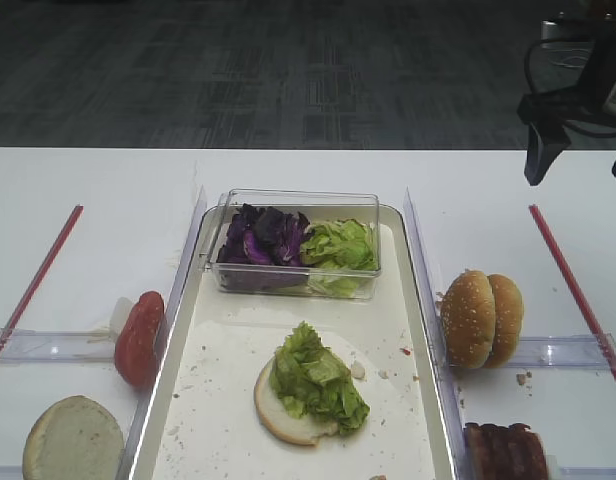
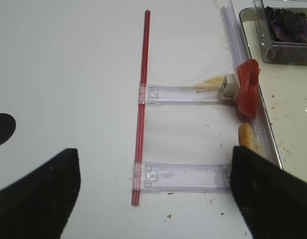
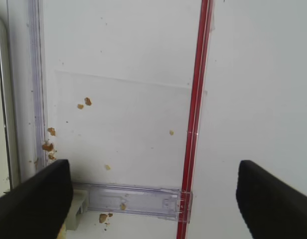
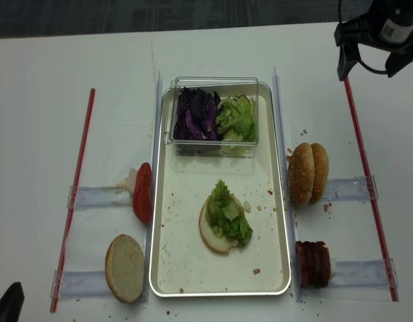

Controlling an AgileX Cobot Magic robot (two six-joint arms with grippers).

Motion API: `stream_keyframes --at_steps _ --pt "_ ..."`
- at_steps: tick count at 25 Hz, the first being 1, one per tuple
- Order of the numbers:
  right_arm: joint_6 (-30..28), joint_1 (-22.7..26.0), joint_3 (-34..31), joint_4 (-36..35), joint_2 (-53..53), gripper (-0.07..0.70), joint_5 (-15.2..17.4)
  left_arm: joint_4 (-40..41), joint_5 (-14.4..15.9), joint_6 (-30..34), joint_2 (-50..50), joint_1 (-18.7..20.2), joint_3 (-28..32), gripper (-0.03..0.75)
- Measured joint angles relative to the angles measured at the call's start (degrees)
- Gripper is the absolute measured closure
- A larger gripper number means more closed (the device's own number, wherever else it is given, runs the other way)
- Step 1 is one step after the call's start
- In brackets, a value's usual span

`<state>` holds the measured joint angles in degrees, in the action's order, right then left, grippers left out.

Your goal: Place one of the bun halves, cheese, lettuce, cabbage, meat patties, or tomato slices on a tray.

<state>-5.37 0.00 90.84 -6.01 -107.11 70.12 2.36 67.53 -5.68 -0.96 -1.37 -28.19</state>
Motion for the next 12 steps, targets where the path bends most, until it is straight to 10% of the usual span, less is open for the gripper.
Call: stream_keyframes --at_steps 12 --pt "0.0 0.0 -0.5 0.0 2.8 -0.058 0.2 0.0 0.0 0.0 0.0 0.0 0.0 0.115"
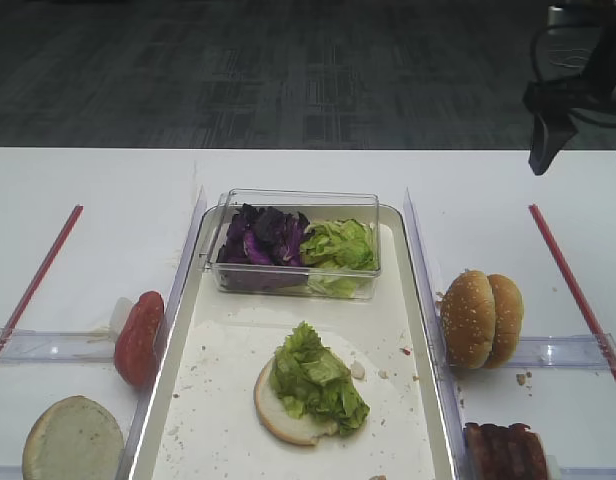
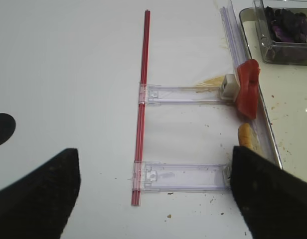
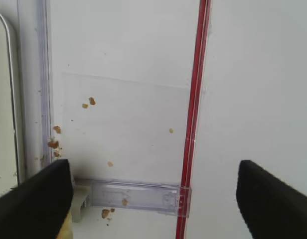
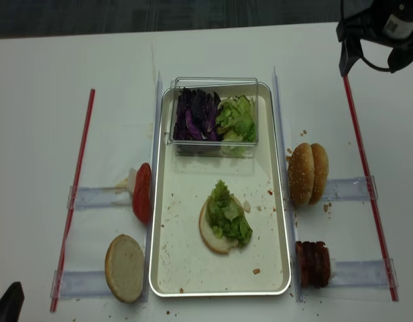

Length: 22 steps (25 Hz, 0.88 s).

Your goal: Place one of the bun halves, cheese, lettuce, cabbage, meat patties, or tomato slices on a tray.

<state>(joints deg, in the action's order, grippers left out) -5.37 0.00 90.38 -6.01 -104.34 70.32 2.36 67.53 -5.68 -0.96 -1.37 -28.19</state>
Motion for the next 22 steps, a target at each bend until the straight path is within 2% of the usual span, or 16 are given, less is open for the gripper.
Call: stream_keyframes --at_steps 4,9,22 --pt "0.0 0.0 -4.9 0.3 6.0 -0.058 0.0 0.0 0.0 0.0 0.0 0.0 0.0 0.116" --pt "0.0 0.0 -15.1 0.4 14.5 -0.058 0.1 0.0 0.0 0.0 0.0 0.0 0.0 0.116" --pt "-0.3 0.0 -42.8 0.6 35.5 -0.058 -5.2 0.0 0.0 0.0 0.0 0.0 0.0 0.116"
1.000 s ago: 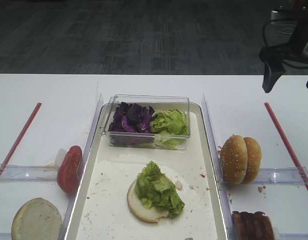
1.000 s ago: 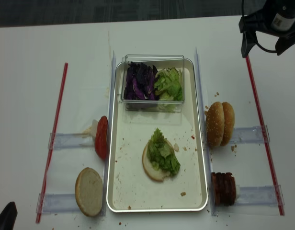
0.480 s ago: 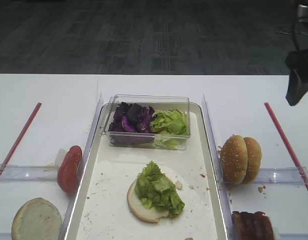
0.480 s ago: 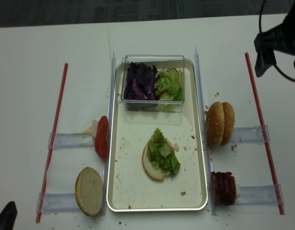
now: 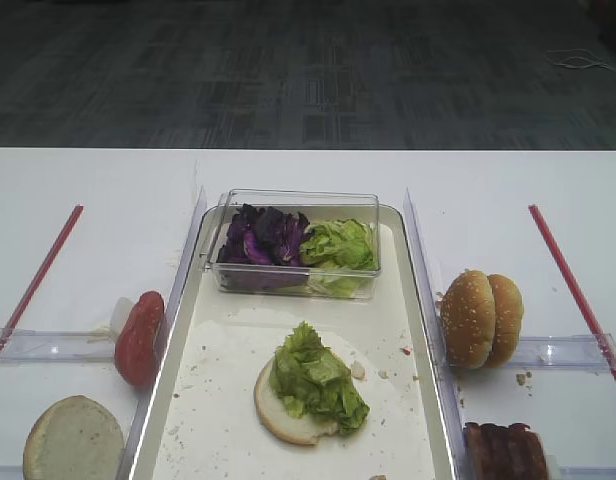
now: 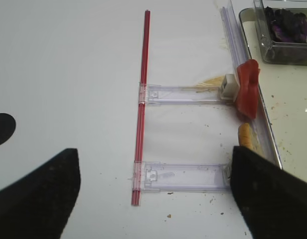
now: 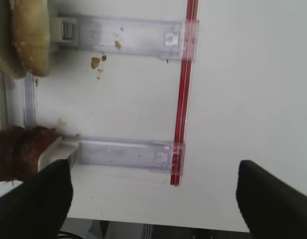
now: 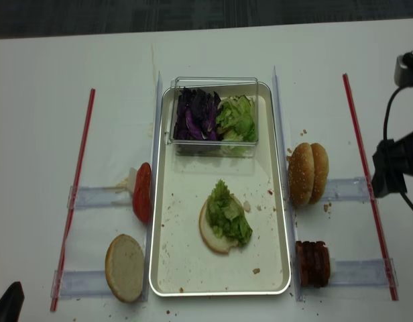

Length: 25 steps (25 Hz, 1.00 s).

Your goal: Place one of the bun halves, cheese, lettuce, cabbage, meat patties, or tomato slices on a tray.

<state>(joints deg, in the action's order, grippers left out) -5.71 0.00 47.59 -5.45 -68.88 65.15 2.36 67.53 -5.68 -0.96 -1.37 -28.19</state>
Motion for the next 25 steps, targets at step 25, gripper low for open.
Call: stream_keyframes --at_steps 25 --pt "0.0 0.0 -19.7 3.1 48.3 -0.058 -2.3 0.0 0.1 0.0 0.0 0.0 0.0 0.116"
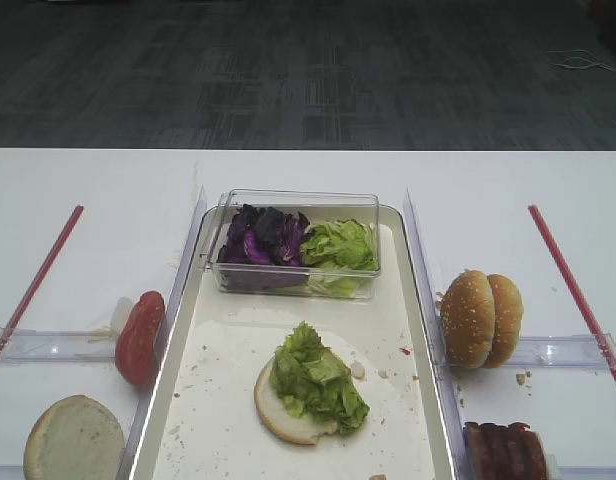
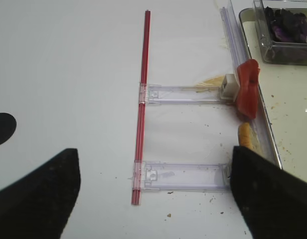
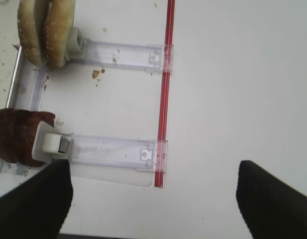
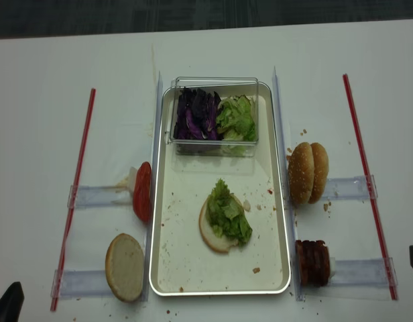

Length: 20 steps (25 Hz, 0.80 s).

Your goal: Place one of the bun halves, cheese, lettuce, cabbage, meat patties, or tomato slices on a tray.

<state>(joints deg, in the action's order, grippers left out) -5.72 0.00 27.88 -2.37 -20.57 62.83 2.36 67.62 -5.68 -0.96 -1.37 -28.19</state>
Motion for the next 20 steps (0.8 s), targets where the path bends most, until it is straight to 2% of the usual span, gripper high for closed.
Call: stream_keyframes --at_steps 12,20 --pt "1.0 0.0 0.0 0.9 20.2 -0.058 0.8 0.0 0.0 0.0 0.0 0.0 0.0 0.116" --pt "1.9 0.0 0.0 1.4 21.4 -0.058 1.1 0.0 0.0 0.0 0.0 0.0 0.0 0.116"
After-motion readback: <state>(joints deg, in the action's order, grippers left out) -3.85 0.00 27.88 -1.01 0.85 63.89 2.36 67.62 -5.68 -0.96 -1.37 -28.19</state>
